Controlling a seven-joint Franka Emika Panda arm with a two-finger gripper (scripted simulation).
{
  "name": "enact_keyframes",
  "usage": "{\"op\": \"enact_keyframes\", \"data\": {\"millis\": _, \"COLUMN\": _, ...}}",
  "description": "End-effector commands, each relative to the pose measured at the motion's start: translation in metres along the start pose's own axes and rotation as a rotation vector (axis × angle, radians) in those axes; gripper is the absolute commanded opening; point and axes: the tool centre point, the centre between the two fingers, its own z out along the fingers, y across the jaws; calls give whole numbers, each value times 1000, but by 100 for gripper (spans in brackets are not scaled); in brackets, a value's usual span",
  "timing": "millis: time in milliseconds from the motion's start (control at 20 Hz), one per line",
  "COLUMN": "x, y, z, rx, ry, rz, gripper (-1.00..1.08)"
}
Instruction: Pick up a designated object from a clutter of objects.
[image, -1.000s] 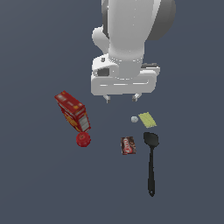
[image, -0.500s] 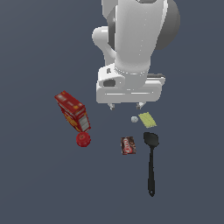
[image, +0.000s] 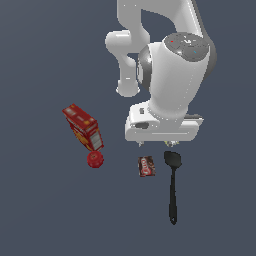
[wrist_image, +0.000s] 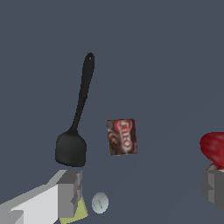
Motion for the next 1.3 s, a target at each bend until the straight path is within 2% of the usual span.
{"op": "enact_keyframes", "data": {"millis": 0, "x": 11, "y": -14, "z": 20, "rx": 0, "ry": -2, "rz": 18, "gripper": 100}}
{"op": "enact_keyframes", "data": {"millis": 350, "x": 36, "y": -54, "z": 79, "rx": 1, "ry": -6, "rz": 67, "gripper": 100}}
{"op": "enact_keyframes", "data": {"millis": 700, "x": 49, "y": -89, "z": 134, "rx": 0, "ry": -10, "rz": 108, "gripper": 100}}
{"op": "enact_keyframes", "data": {"millis": 1250, "x": 53, "y": -113, "z": 175, "rx": 0, "ry": -13, "rz": 138, "gripper": 100}}
